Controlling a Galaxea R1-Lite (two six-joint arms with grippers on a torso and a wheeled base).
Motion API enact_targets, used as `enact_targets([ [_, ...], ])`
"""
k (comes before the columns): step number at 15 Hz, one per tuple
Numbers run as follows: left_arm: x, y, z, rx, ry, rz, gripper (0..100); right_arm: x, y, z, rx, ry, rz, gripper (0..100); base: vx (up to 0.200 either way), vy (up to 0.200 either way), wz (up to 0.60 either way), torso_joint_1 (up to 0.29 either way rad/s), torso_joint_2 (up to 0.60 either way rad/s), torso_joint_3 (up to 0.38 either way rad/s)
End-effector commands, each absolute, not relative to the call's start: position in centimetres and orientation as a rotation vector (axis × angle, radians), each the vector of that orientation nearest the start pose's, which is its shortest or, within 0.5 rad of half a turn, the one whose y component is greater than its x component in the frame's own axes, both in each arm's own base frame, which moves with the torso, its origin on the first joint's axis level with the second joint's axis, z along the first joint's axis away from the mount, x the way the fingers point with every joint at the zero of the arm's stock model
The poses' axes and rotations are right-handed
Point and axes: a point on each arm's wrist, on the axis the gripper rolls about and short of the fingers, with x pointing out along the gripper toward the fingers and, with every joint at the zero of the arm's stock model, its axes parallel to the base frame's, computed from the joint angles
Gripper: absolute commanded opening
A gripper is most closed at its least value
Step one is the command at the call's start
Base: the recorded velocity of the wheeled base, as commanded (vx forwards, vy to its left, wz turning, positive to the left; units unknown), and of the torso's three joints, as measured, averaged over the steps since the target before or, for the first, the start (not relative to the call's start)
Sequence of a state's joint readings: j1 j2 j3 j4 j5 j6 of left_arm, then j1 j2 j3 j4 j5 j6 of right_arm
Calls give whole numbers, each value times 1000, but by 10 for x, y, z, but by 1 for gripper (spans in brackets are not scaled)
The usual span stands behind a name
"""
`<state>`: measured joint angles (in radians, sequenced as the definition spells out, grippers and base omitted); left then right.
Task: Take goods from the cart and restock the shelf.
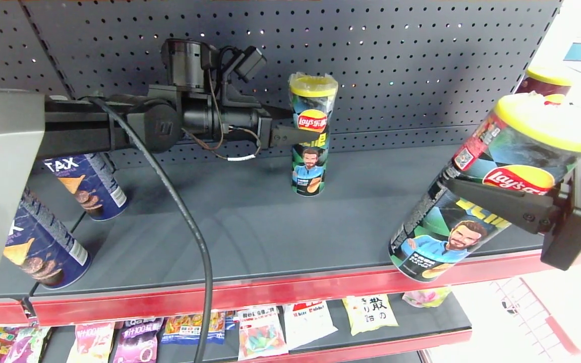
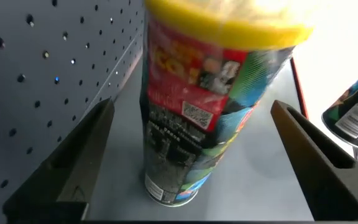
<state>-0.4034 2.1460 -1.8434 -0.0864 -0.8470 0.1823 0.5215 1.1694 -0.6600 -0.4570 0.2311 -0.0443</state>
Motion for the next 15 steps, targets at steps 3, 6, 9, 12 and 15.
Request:
enact_targets([
  [3, 410, -202, 249, 111, 90, -1277, 100, 148, 91, 252, -50, 36, 751, 0, 0, 0, 0, 0, 0, 0],
  [6, 407, -213, 250, 83, 103, -1294, 100, 149, 90, 252, -50, 36, 748, 0, 0, 0, 0, 0, 0, 0],
  [9, 407, -216, 248, 78, 111, -1295, 0, 148, 90, 252, -50, 35, 748, 0, 0, 0, 0, 0, 0, 0],
  [12, 406, -216, 249, 77, 112, -1294, 0, 148, 90, 252, -50, 35, 748, 0, 0, 0, 0, 0, 0, 0],
  [15, 390, -209, 262, 76, 113, -1297, 0, 149, 90, 252, -50, 35, 748, 0, 0, 0, 0, 0, 0, 0],
])
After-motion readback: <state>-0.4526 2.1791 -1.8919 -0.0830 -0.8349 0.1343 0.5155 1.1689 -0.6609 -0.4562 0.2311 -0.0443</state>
